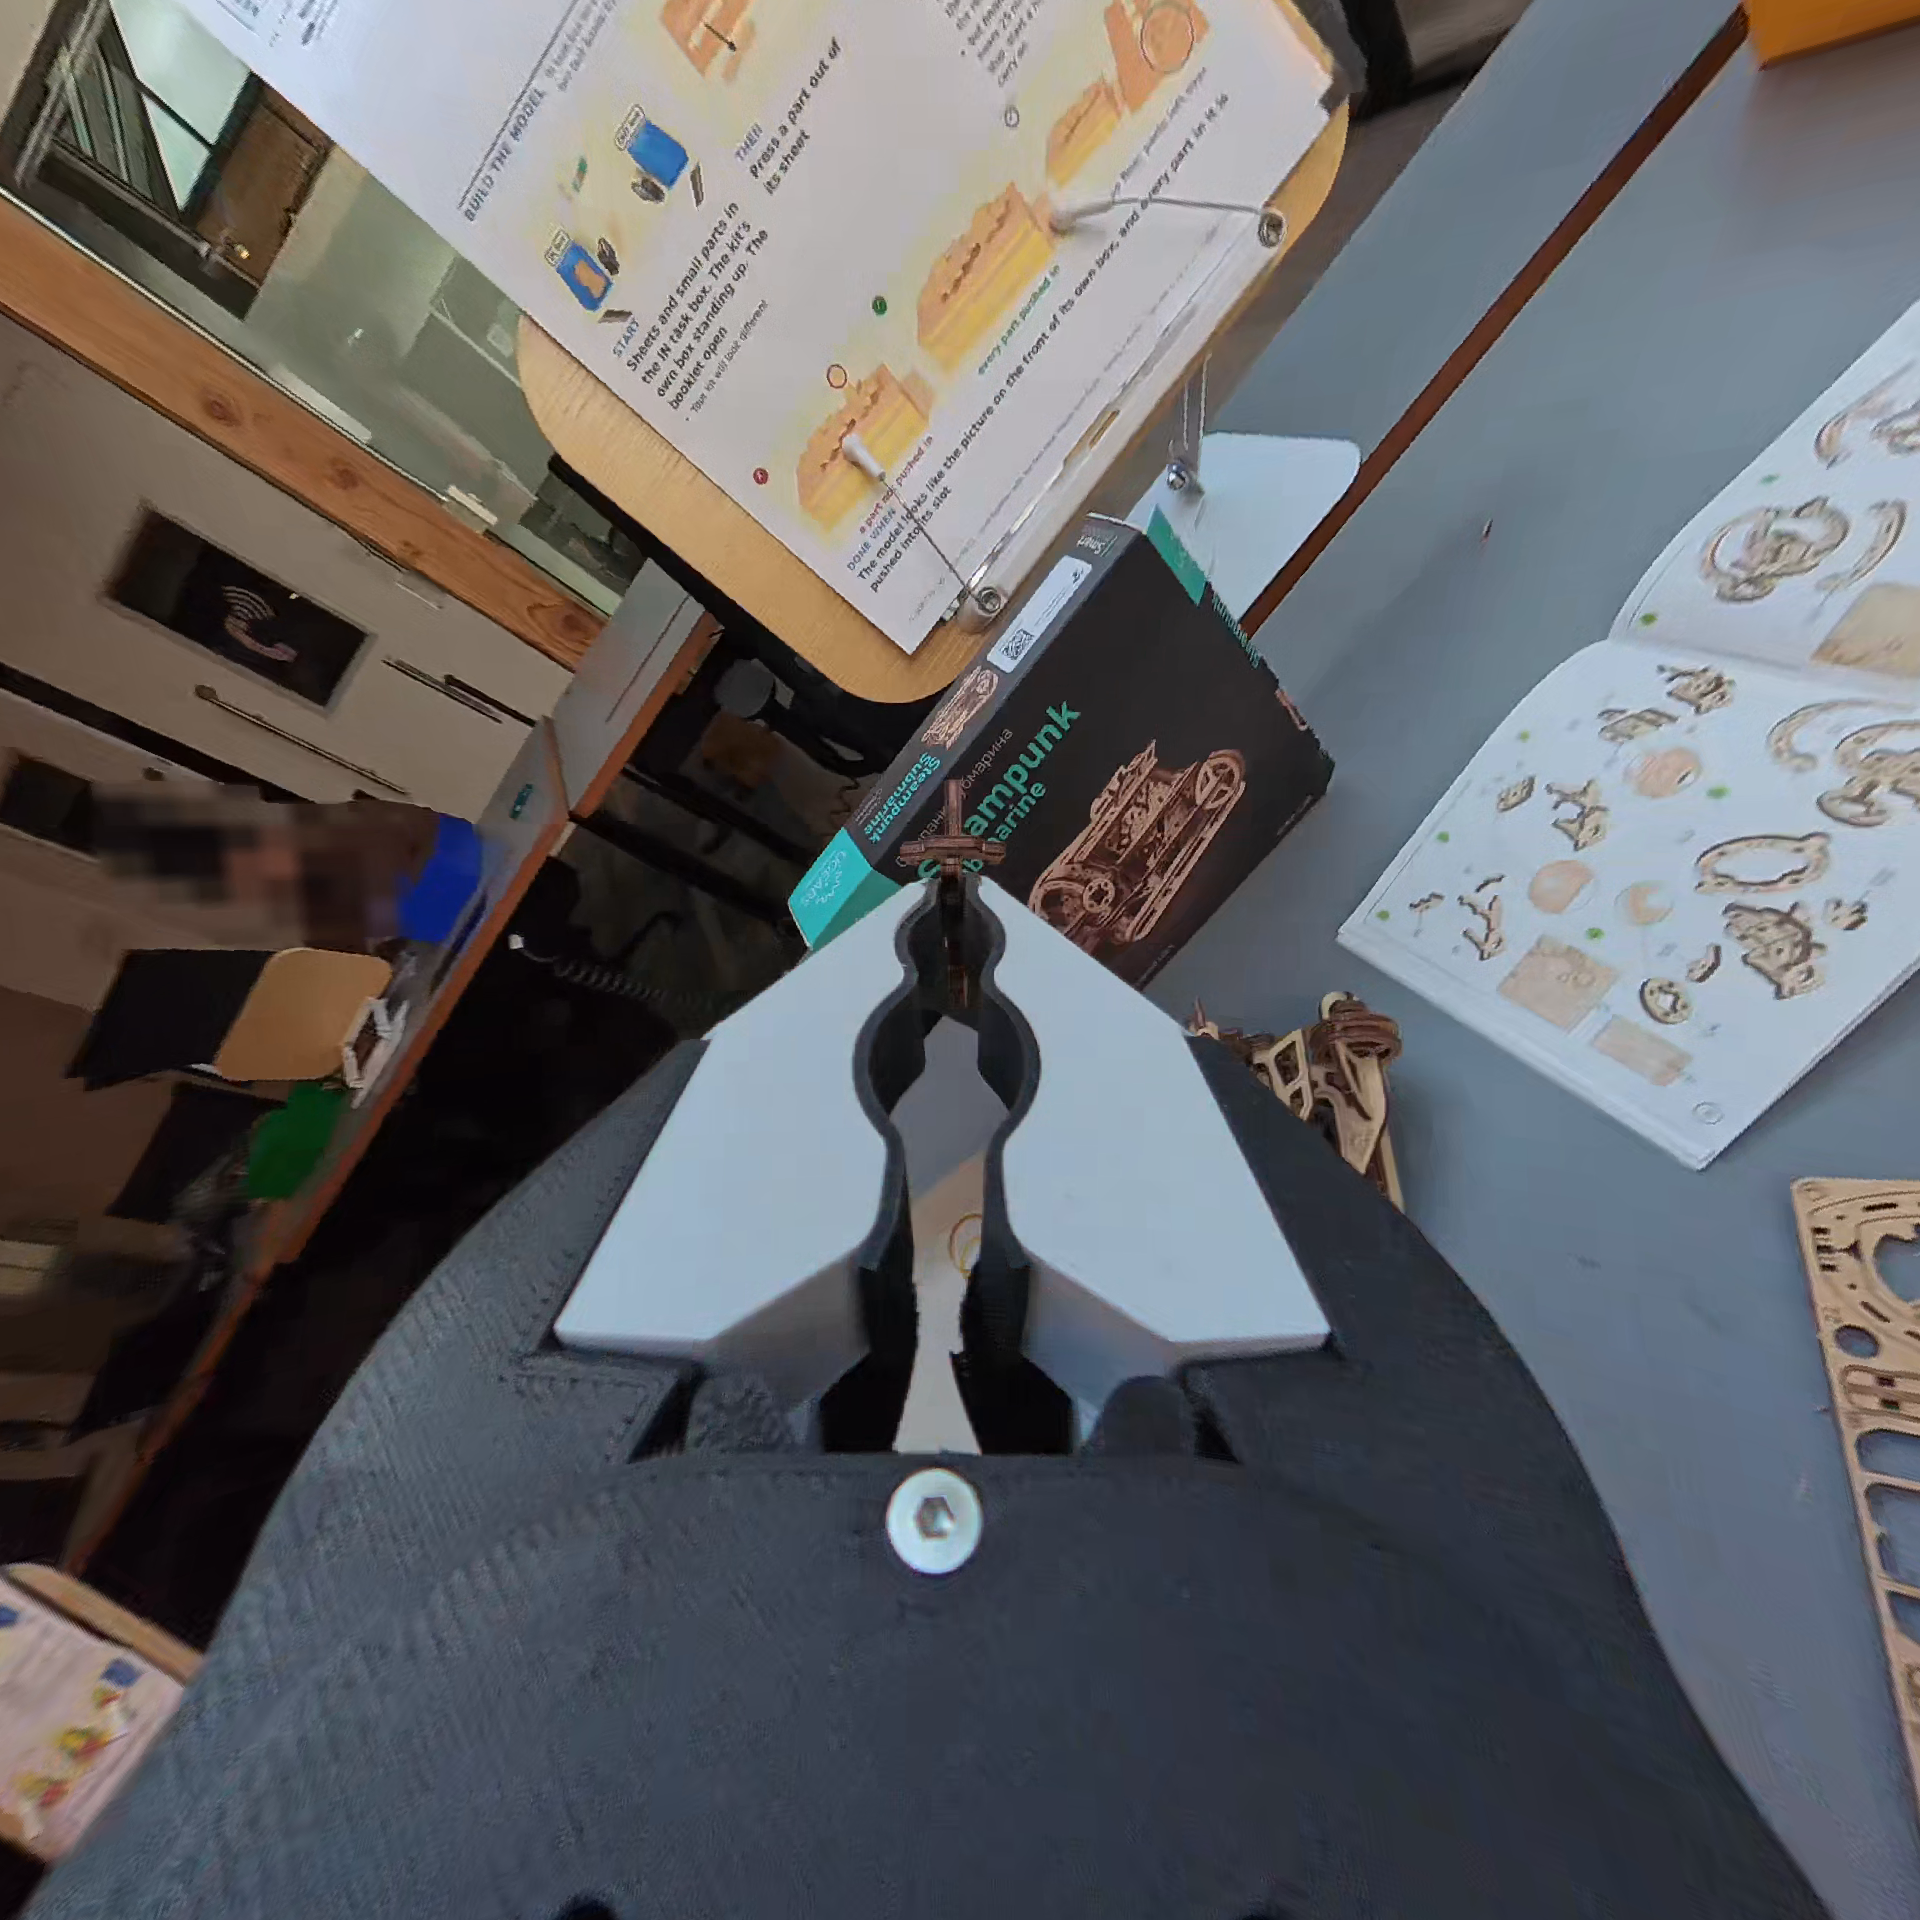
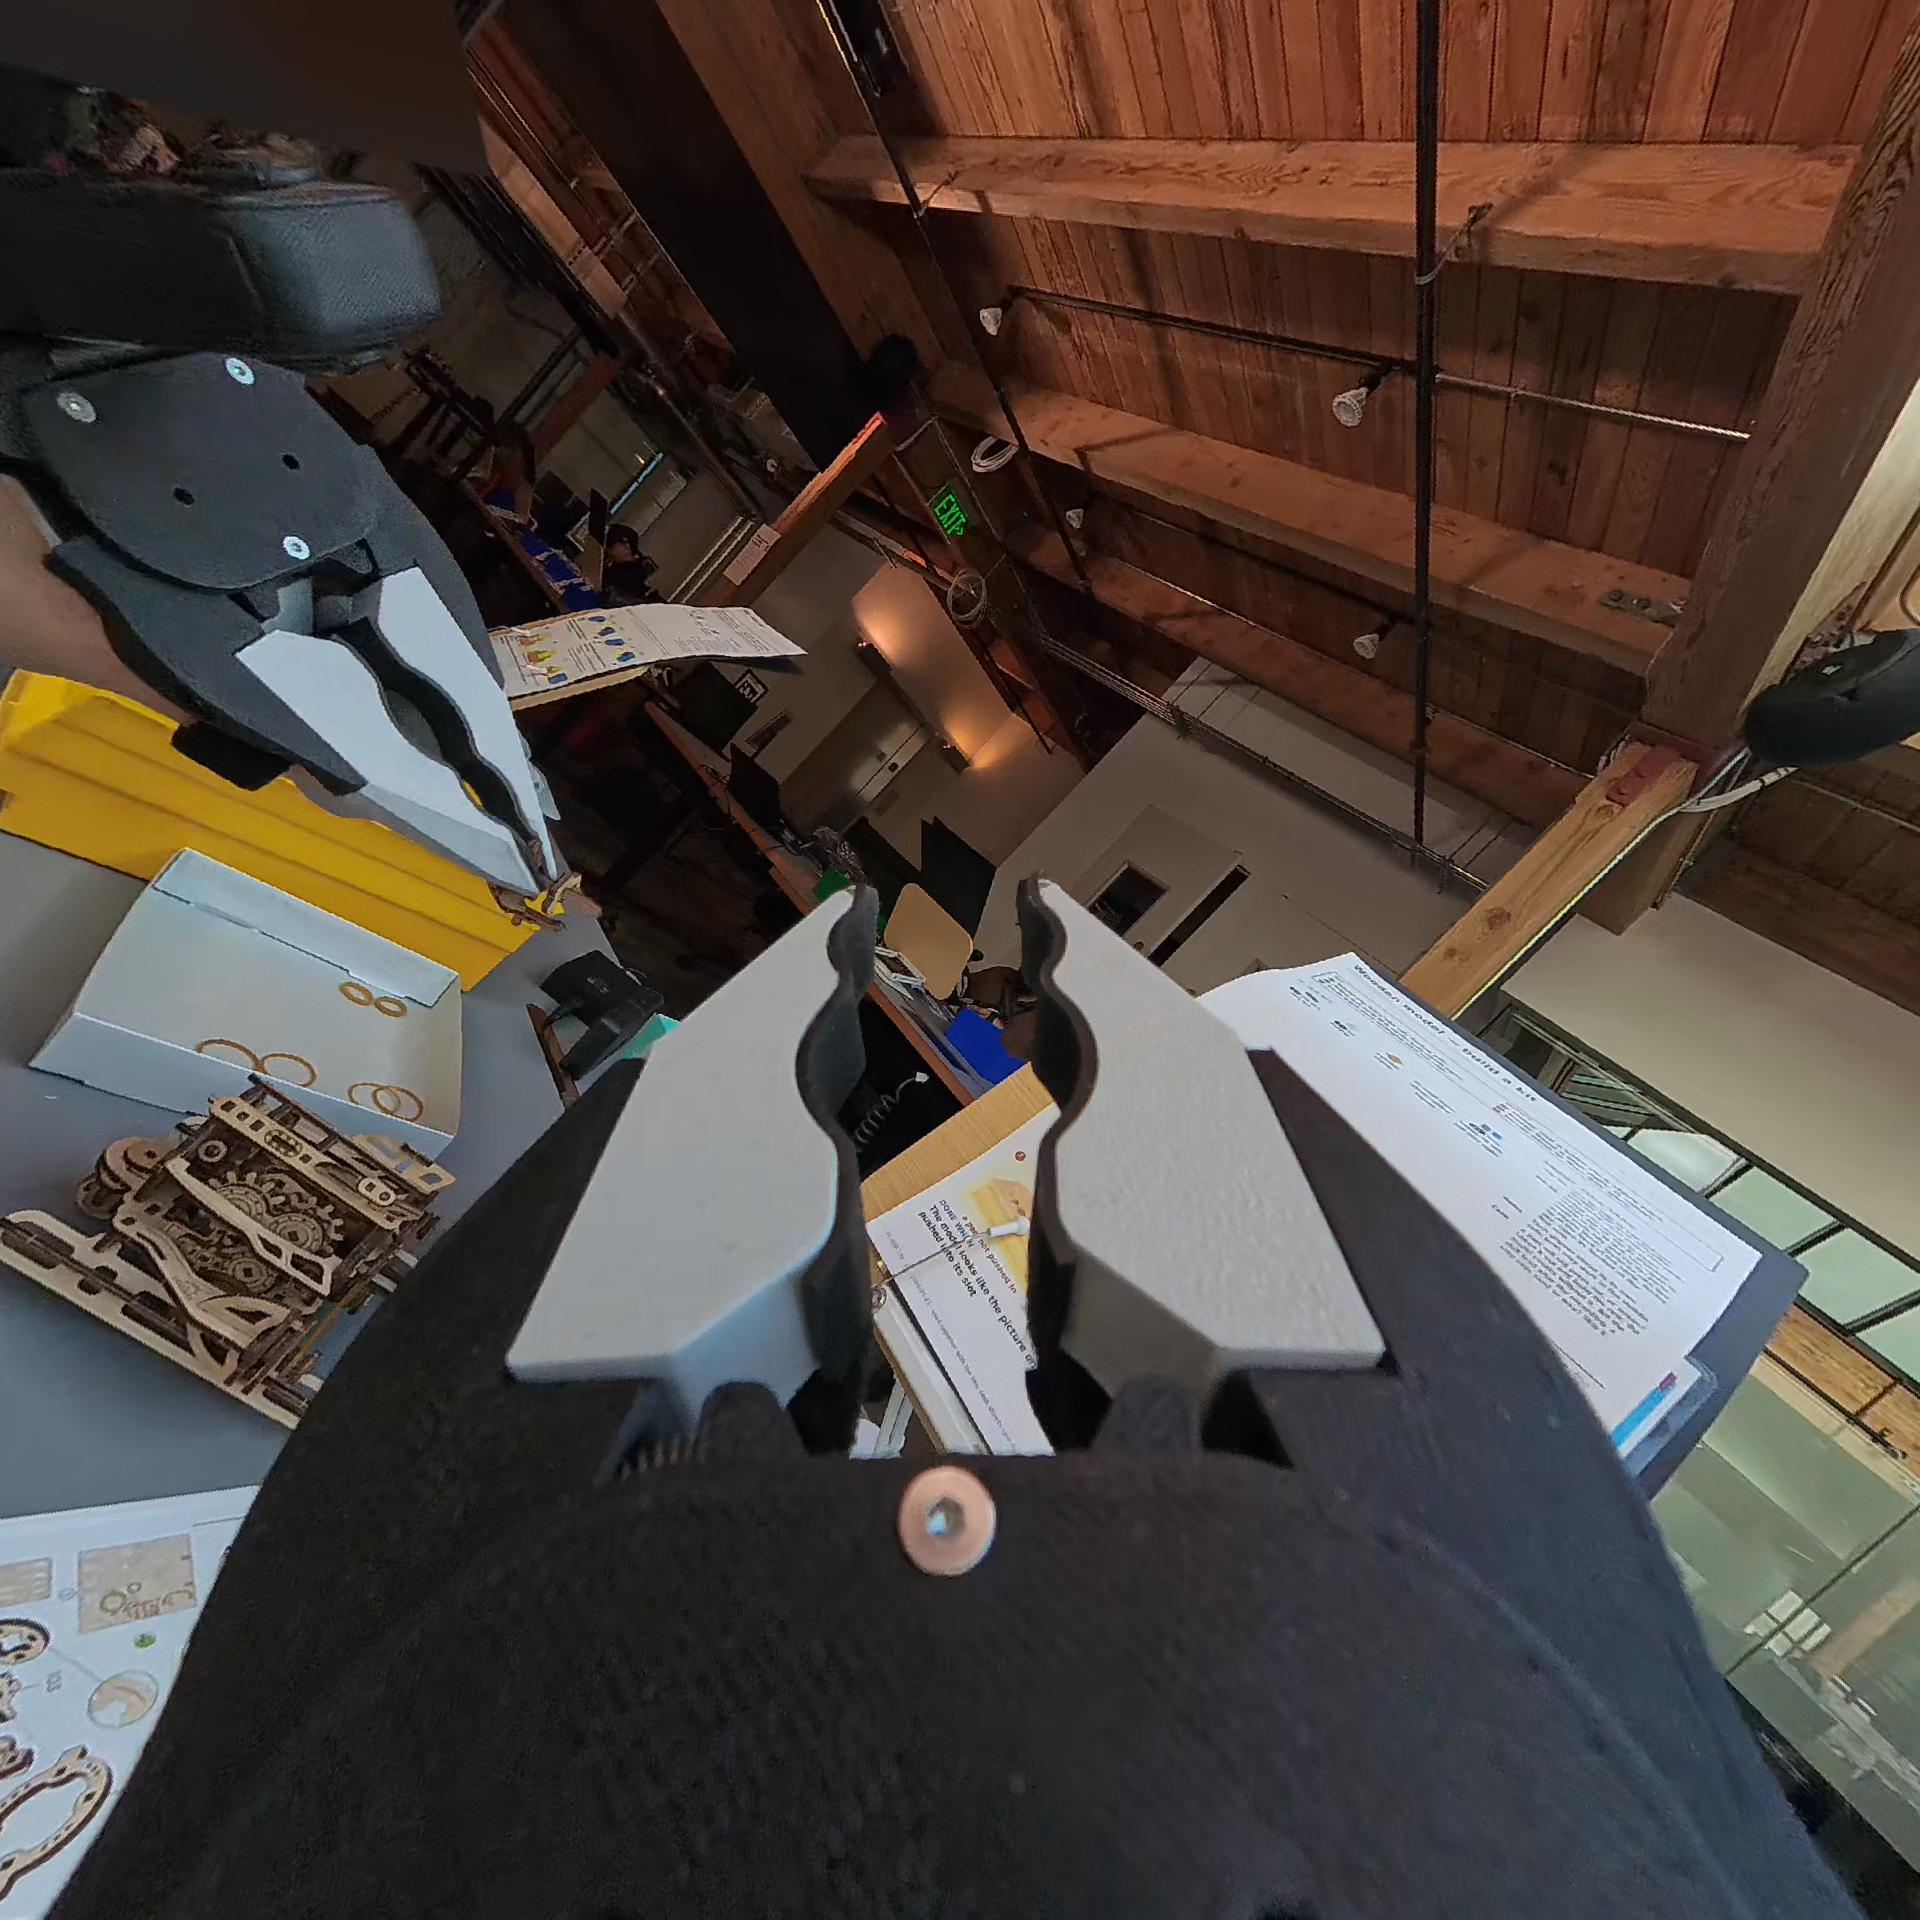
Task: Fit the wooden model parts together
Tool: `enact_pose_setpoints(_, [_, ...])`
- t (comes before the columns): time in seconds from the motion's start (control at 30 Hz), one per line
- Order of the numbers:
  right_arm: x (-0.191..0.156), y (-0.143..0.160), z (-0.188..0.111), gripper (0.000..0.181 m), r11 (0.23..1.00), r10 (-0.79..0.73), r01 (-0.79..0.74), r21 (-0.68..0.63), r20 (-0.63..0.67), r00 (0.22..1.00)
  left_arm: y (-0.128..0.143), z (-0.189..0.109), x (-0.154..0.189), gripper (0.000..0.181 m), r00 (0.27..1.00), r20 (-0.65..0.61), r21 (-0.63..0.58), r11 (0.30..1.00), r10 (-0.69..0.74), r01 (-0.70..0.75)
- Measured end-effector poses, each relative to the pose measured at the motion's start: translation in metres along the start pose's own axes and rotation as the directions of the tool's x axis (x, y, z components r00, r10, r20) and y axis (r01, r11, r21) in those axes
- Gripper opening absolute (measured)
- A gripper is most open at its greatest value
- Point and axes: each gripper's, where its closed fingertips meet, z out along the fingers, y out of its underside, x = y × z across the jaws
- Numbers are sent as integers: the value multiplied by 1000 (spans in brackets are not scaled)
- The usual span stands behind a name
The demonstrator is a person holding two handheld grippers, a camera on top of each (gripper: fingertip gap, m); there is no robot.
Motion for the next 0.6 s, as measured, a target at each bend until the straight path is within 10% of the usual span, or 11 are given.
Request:
enact_pose_setpoints(0.03, [0,2,0,26,1000,5,-5,-5,1,1000,1,1,3,0,997,26,-28,997,69,-68])
enact_pose_setpoints(0.6, [-7,25,8,26,998,22,-21,-66,12,1000,4,13,44,0,906,-14,-119,899,422,-421])
